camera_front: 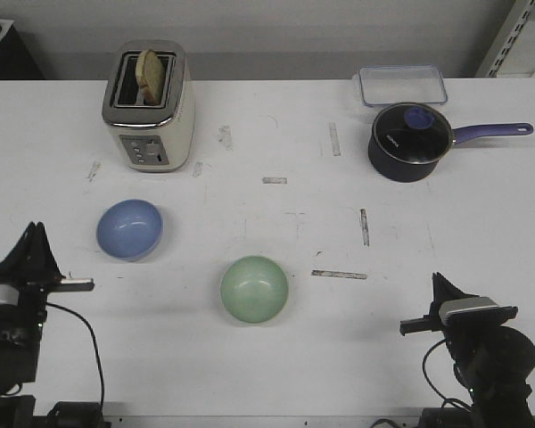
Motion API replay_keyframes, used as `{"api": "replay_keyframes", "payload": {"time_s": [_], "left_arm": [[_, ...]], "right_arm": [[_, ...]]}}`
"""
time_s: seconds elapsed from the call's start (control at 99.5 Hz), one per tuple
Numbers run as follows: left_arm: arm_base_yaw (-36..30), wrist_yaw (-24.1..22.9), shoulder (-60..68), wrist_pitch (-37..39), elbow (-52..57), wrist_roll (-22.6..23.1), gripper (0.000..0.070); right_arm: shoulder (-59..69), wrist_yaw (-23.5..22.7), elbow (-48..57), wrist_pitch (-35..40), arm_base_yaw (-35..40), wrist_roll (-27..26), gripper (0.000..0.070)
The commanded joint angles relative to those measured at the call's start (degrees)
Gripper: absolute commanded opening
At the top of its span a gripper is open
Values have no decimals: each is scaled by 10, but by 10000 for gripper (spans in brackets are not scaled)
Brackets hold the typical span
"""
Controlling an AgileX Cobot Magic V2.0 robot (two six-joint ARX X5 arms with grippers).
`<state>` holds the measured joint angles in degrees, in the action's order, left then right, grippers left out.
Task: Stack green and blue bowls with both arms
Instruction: 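Reach the left gripper to the blue bowl and grasp its rim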
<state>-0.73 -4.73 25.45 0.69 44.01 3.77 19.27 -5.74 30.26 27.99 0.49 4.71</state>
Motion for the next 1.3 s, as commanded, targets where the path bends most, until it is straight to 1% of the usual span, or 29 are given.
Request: {"api": "replay_keyframes", "payload": {"time_s": [0.0, 0.09, 0.181, 0.201, 0.261, 0.312, 0.442, 0.513, 0.623, 0.674, 0.794, 0.865, 0.955, 1.166, 1.226, 1.287], "left_arm": [[3, -7, 51, -21, 70, 16, 1], [12, -24, 122, -82, 143, 16, 3], [31, -25, 190, -146, 199, 16, 21], [36, -24, 205, -159, 208, 16, 40], [50, -16, 245, -193, 228, 14, 126], [59, -8, 273, -210, 232, 10, 171], [84, 25, 342, -260, 232, -1, 229], [95, 47, 380, -284, 232, -4, 318], [110, 58, 441, -312, 232, -4, 531], [113, 59, 466, -319, 232, -7, 575], [117, 76, 523, -322, 232, -25, 574], [121, 107, 555, -325, 232, -34, 574], [122, 147, 593, -323, 232, -34, 572], [122, 150, 651, -324, 232, -36, 567], [122, 150, 658, -323, 232, -45, 540], [123, 150, 660, -324, 232, -49, 456]], "right_arm": [[5, 2, 4, -5, 4, 3, 1], [8, 2, 4, -5, 7, 3, 1], [11, 2, 4, -5, 7, 3, 1], [11, 2, 4, -5, 7, 3, 1], [11, 2, 4, -5, 7, 5, 1], [11, 2, 4, -5, 7, 8, 1], [11, 2, 4, -5, 7, 8, 1], [11, 2, 4, -5, 7, 8, 1], [11, 2, 4, -5, 7, 8, 1], [11, 2, 4, -5, 7, 8, 1], [11, 2, 4, -5, 7, 8, 1], [11, 2, 4, -5, 7, 8, 1], [11, 2, 4, -5, 7, 8, 1], [11, 2, 4, -5, 7, 8, 1], [11, 2, 4, -5, 7, 8, 1], [11, 2, 4, -5, 7, 8, 0]]}}
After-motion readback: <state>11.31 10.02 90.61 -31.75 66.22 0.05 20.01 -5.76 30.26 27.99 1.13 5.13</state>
